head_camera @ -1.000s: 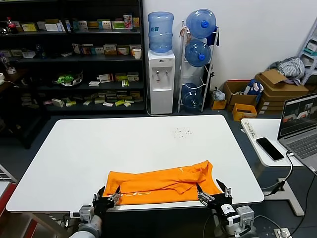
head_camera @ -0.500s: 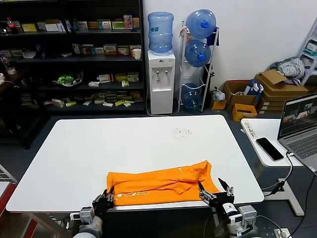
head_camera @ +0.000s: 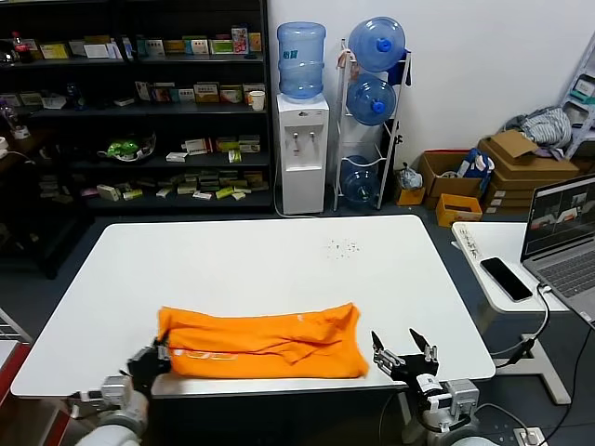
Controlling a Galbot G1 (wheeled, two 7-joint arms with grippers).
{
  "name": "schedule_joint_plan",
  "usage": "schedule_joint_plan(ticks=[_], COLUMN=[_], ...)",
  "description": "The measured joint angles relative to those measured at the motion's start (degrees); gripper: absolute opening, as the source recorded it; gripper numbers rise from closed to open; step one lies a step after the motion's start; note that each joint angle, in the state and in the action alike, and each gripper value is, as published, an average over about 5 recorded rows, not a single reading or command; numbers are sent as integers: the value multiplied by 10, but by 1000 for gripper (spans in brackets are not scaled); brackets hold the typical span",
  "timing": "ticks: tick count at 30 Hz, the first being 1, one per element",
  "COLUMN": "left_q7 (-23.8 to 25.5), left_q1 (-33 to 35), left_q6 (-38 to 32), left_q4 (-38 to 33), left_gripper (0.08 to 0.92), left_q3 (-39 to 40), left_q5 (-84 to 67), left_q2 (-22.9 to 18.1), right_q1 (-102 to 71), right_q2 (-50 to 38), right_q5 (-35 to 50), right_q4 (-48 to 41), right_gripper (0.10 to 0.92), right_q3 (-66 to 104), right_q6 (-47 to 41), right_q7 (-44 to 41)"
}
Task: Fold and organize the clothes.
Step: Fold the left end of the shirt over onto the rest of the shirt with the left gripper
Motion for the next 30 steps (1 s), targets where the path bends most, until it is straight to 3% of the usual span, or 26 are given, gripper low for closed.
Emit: schedule_joint_plan(ticks=[7, 13, 22, 30], left_q7=[29, 40, 19, -6], left_q1=[6, 22, -8, -53], left_q6=[-29, -29, 21, 52], left_q4=[64, 47, -38, -63], left_gripper=[128, 128, 128, 128], left_q3=[-107, -129, -18, 91], left_q5=[62, 57, -51, -92], left_q2=[68, 84, 41, -6], right_q1=[15, 18, 8, 3], right_q2=[8, 13, 23, 33], right_q5=[-1, -3, -7, -10], right_q4=[-9, -14, -15, -15], right_gripper=[823, 823, 823, 823], right_q3=[-10, -13, -4, -2], right_q6=[1, 0, 1, 2], right_q7=[3, 6, 7, 7])
